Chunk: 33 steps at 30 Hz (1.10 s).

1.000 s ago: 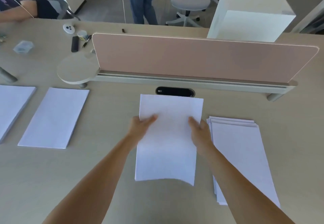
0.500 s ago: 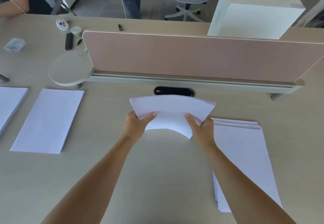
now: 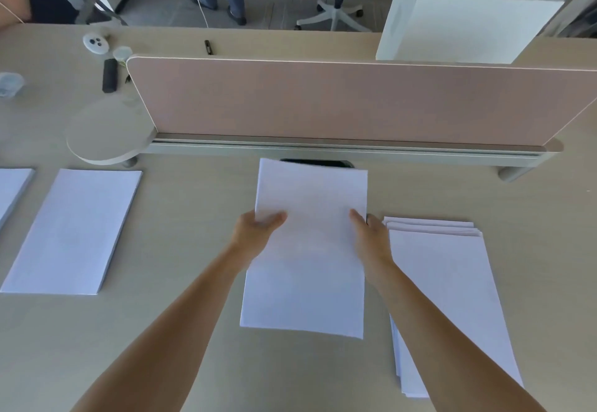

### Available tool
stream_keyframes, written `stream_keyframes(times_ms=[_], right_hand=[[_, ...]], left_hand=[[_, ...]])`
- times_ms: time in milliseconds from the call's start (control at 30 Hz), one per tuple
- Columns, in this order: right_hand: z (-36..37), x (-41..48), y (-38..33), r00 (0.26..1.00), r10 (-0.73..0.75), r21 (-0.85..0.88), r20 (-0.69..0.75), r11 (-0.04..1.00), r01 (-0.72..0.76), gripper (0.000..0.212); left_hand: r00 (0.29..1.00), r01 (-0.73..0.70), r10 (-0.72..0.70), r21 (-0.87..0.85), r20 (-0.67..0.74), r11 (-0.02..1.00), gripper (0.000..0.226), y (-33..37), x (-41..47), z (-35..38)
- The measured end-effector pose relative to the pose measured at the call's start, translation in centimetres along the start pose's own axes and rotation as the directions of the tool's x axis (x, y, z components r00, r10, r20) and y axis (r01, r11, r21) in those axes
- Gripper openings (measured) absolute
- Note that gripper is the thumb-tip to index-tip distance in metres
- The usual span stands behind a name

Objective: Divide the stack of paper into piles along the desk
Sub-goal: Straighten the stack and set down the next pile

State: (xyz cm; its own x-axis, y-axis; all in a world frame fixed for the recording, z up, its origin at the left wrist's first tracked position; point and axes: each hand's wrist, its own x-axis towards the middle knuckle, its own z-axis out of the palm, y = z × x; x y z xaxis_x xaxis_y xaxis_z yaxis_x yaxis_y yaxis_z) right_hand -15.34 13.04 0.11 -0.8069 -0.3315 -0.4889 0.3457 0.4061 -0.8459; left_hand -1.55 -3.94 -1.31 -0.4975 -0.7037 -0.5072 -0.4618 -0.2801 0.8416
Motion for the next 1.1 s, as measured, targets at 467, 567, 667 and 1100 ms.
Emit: stream_keyframes(times_ms=[467,567,667,1100], right_hand=[[2.2,5.8,2.3,0.985,0.171,-0.233,0.002,0.958,-0.166,0.019],[1.9,6.8,2.4,0.991,0.135,-0.219,-0.013,0.966,-0.135,0.030],[1.4,7.0,2.7,0.993,0.102,-0.250,-0.052,0.962,-0.112,0.032],[1.0,7.0,3.2,0.990,0.139,-0.464,0.015,0.878,-0.116,0.032]], left_hand=[[0.972,0.236,-0.234,0.210,-0.039,0.949,0.031,-2.7,5.7,3.5],[0.964,0.262,-0.246,0.211,-0.098,0.942,0.033,-2.7,6.3,3.4],[0.962,0.263,-0.234,0.250,-0.141,0.932,0.039,-2.5,6.2,3.6],[0.955,0.290,-0.212,0.510,-0.206,0.810,0.061,-0.8,4.2,4.8]])
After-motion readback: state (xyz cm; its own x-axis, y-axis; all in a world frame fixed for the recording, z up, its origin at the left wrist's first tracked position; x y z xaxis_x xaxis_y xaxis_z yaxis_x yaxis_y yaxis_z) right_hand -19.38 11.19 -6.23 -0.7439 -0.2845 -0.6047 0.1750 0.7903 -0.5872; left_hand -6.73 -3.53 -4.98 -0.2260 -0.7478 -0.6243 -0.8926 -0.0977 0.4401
